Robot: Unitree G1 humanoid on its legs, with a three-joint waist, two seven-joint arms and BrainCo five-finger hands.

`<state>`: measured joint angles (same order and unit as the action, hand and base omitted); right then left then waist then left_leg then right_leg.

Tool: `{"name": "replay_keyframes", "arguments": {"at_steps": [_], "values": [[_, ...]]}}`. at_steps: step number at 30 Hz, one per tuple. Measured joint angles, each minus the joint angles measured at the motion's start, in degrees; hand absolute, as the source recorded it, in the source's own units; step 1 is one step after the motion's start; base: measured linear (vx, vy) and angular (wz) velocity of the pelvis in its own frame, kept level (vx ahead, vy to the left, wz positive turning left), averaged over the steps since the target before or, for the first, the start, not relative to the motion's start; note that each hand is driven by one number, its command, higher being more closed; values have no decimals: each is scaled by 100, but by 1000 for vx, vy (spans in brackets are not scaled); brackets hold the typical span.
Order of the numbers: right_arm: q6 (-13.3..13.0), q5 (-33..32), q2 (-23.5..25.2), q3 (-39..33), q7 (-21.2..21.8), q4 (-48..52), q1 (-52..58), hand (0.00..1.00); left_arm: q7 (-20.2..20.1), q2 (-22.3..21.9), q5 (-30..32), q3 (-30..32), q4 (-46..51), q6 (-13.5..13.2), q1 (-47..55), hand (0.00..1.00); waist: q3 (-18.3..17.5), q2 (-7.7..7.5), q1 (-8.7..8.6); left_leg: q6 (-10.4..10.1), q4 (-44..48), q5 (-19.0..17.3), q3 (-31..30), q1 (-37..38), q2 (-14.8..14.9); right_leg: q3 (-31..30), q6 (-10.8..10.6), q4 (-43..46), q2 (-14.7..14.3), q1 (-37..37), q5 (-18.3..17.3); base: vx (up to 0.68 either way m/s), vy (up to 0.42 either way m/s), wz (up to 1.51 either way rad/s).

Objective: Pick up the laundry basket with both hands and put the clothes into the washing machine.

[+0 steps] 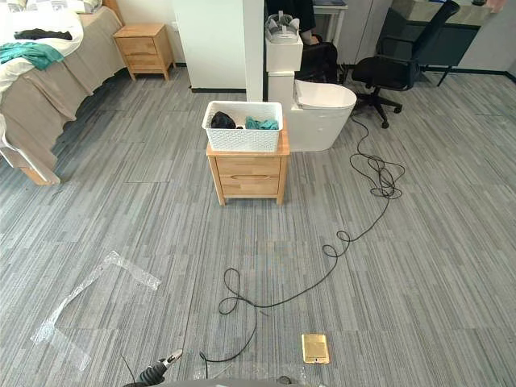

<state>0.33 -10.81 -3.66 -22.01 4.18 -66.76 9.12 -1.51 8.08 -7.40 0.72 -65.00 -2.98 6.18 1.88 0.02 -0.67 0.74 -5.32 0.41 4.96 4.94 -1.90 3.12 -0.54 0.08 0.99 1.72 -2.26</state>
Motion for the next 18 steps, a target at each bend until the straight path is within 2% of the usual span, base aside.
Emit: {"name": "replay_keyframes", "arguments": {"at_steps": [3,13,18], "values": [[-7,-2,-13,3,14,8,-7,0,-71,-15,-104,-9,-1,-14,0,0,18,31,-1,-1,-3,-2,2,8,26,14,-23,13,-19,4,20,-75,-9,2],[-18,8,-49,180,35,12,3,0,-84,-1,-87,-70,15,-23,-1,0,50,-24,0,-26,-50,-21,35,-31,53,17,-75,-41,-44,8,67,-63,-9,-1],[-15,16,-52,180,82,2,2,0,-84,13,-90,-102,12,-23,-6,0,43,-21,0,4,-47,-1,30,-15,53,34,0,-140,-51,44,129,50,-9,1]]}}
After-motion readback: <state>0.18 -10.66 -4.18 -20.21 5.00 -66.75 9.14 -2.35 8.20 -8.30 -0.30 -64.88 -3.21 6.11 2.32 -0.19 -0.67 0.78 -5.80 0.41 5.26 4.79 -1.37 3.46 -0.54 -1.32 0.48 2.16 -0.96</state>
